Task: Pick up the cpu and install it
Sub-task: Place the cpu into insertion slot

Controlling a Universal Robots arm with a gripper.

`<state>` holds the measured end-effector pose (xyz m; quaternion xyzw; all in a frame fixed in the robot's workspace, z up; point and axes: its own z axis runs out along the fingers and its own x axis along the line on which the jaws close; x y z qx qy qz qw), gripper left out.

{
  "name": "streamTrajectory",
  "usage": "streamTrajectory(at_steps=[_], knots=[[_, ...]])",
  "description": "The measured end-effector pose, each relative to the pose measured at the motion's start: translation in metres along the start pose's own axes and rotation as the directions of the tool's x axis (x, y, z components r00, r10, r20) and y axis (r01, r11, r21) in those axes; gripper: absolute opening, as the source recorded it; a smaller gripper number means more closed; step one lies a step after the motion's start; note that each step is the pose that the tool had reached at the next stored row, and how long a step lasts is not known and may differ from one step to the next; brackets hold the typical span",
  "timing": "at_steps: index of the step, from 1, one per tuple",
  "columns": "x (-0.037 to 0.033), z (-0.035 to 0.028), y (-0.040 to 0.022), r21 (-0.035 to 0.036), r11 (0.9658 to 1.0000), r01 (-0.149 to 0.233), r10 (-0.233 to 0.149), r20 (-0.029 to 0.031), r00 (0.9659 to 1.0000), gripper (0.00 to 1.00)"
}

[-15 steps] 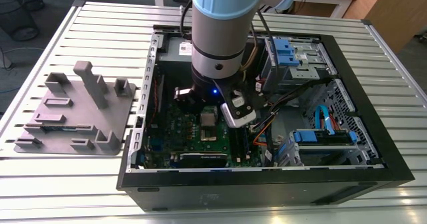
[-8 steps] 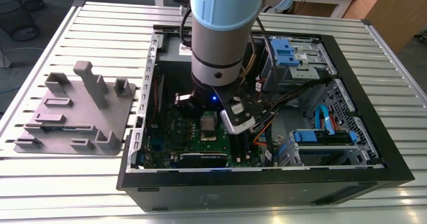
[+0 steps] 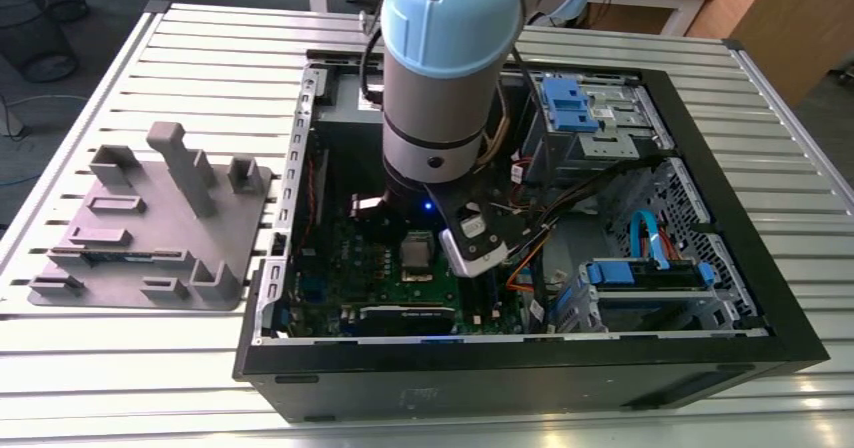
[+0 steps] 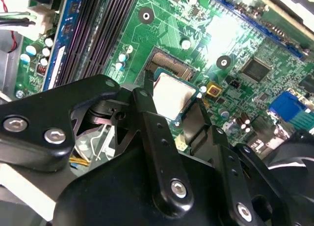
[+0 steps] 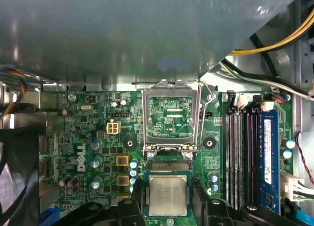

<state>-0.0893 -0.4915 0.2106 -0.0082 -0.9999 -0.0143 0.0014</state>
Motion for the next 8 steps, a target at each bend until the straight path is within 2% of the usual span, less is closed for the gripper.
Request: streamTrajectory(at_steps=[8], knots=[[-0.0001,0.0078,-0.0037,0.0058,1.0,0.0,0.0,0.0001,1.0,0.47]])
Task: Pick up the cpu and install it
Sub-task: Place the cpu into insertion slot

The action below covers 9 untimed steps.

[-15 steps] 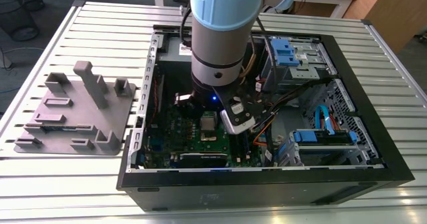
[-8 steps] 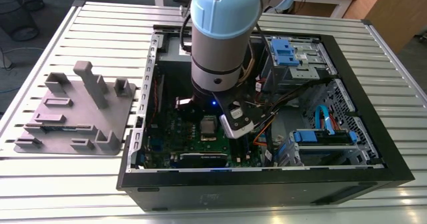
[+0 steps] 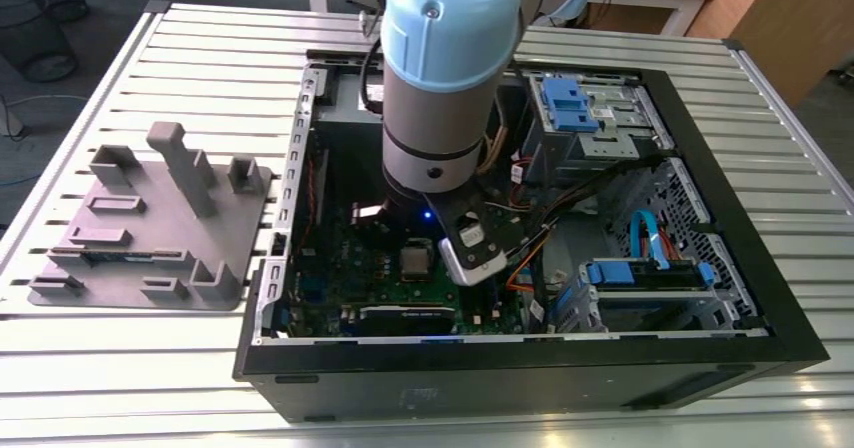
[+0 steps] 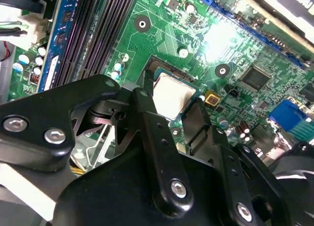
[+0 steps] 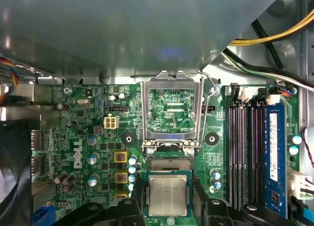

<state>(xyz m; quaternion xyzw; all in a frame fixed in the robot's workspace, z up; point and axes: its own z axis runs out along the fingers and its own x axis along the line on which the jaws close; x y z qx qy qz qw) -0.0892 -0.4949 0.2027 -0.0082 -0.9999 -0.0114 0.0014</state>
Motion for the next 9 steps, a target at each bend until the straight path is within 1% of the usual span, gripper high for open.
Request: streamTrajectory(at_steps=[4,6,9], knots=[[-0.0002,0.004,-0.0001,0.0022,1.0,0.0,0.0,0.0001,1.0,0.47],[-0.0001,0.0057,-0.0002,0.0048,1.0,0.0,0.0,0.0001,1.0,0.47],[-0.0003,0.0062,-0.0002,0.006,1.0,0.0,0.0,0.0,1.0,0.47]])
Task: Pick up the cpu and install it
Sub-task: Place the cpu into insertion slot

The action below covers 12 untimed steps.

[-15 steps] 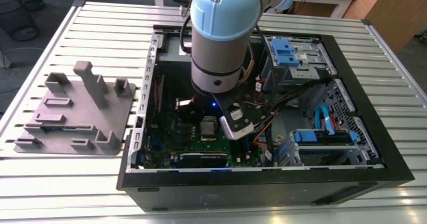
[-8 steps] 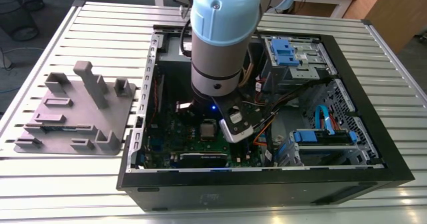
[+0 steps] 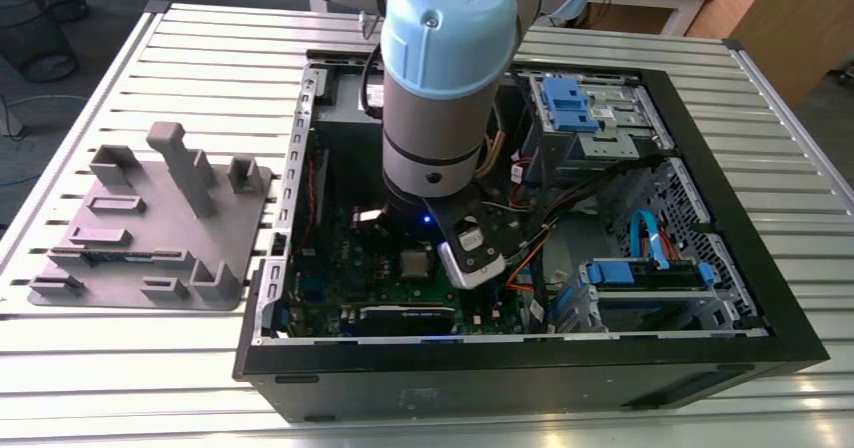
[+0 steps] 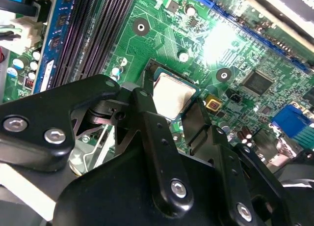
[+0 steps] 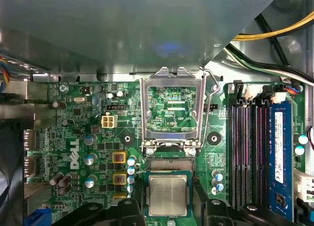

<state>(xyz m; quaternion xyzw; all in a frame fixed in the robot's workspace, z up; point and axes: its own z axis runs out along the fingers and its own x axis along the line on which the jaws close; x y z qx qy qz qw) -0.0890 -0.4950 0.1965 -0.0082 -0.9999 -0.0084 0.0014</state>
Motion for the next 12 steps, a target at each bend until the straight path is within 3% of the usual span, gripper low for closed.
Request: streamTrajectory(at_steps=[12], knots=[[-0.0022,0.0023,0.0018,-0.0001,1.0,0.0,0.0,0.0,1.0,0.47]])
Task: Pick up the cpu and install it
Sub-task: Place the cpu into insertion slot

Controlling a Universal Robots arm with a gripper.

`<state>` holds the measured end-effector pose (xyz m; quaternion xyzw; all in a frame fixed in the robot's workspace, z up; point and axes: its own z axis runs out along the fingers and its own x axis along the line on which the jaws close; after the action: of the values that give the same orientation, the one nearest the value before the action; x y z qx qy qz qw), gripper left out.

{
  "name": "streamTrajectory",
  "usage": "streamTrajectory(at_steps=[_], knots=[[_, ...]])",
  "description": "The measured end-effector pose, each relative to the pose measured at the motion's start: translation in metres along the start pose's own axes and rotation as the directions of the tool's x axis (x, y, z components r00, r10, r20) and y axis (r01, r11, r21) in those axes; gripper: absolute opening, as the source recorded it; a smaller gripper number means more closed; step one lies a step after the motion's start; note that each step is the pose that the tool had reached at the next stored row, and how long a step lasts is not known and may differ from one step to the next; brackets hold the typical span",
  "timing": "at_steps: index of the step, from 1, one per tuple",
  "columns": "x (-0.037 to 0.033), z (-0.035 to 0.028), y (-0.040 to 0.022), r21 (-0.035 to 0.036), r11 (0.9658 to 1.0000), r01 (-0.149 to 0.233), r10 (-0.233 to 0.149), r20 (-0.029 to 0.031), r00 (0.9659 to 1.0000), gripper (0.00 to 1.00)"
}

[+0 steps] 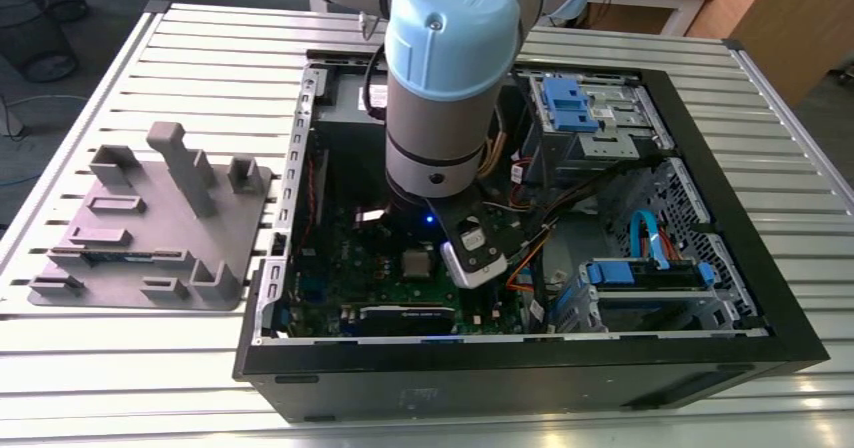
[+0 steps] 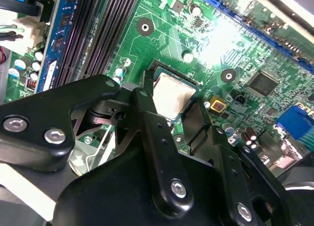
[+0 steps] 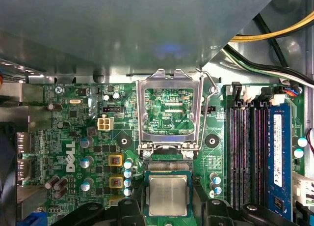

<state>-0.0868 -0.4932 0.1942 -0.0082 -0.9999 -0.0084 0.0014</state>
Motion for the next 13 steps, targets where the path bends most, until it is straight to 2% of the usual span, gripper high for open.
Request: streamTrajectory(at_steps=[13], knots=[[0.0,0.0017,0.0017,-0.0006,1.0,0.0,0.0,0.0001,1.0,0.47]])
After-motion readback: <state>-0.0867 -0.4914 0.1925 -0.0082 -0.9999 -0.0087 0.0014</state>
